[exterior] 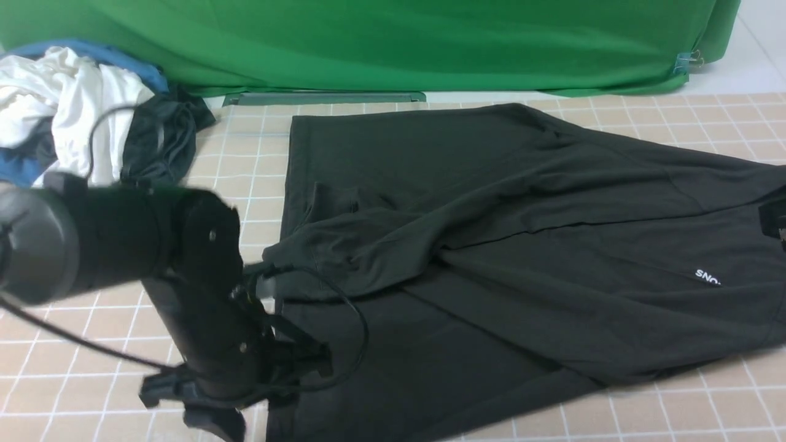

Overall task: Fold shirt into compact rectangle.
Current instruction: 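Grasp the near edge of the shirt at its hem and shoulder corners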

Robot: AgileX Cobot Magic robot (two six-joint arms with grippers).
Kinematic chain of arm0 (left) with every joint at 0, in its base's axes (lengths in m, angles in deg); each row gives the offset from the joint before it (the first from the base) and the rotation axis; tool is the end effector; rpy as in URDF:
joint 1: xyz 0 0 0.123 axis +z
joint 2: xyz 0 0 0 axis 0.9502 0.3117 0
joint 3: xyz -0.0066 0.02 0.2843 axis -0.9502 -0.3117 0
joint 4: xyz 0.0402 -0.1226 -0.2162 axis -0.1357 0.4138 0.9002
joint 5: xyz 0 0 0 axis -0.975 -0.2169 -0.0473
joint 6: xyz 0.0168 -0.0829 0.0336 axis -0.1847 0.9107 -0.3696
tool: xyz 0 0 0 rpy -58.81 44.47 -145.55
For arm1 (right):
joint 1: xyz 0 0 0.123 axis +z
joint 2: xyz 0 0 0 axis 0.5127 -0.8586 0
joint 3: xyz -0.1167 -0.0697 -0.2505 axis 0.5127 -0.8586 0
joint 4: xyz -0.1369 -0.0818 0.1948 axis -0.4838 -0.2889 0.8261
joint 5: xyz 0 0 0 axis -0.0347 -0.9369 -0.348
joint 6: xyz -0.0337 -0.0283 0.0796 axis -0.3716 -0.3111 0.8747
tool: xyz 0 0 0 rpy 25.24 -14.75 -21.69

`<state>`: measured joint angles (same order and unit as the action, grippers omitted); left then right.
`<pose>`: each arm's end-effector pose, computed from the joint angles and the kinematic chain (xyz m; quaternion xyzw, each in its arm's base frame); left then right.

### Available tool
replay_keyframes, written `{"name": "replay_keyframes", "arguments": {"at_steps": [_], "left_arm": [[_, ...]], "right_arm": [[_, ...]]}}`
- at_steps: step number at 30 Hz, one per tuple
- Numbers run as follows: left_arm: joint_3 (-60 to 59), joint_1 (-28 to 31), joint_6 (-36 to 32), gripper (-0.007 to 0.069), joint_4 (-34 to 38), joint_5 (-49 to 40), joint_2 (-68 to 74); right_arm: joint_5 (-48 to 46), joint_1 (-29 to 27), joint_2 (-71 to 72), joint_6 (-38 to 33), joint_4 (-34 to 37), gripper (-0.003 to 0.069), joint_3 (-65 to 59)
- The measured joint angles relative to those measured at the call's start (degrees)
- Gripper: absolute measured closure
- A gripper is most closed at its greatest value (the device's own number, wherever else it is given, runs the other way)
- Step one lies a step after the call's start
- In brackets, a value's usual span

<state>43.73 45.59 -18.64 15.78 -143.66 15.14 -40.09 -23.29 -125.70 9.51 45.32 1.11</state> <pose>0.2330 -0.1292 0.1848 0.0386 -0.9965 0.0499 0.0552 0.1854 0.0330 0.3337 -0.0619 0.9284 0.0729 0.3590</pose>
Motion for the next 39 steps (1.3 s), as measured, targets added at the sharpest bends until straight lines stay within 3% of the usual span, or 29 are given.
{"name": "replay_keyframes", "arguments": {"at_steps": [4, 11, 29, 32, 37, 39], "left_arm": [[1.20, -0.63, 1.95, 0.0283, -0.10, -1.71, 0.00], [-5.04, -3.98, 2.34, 0.0283, 5.15, 4.35, 0.00], [-6.83, -4.05, 5.06, 0.0289, 6.82, 9.61, 1.33], [-6.83, -4.05, 5.06, 0.0343, 6.83, 10.29, 1.28], [-6.78, -4.05, 1.47, 0.0550, 7.25, 12.76, 1.14], [-6.78, -4.05, 0.07, 0.0585, 7.17, 13.38, 0.93]], "right_arm": [[0.25, 0.00, 0.00, 0.00, 0.00, 0.0442, 0.00], [0.25, 0.00, 0.00, 0.00, 0.00, 0.0442, 0.00], [0.71, 0.00, 0.00, 0.11, 0.06, 0.0442, 0.00], [0.71, 0.00, 0.00, 0.13, 0.06, 0.0442, 0.00], [0.35, 0.00, 0.00, 0.13, 0.06, 0.0442, 0.00], [-0.37, 0.00, 0.00, -0.13, 0.06, 0.0442, 0.00]]}}
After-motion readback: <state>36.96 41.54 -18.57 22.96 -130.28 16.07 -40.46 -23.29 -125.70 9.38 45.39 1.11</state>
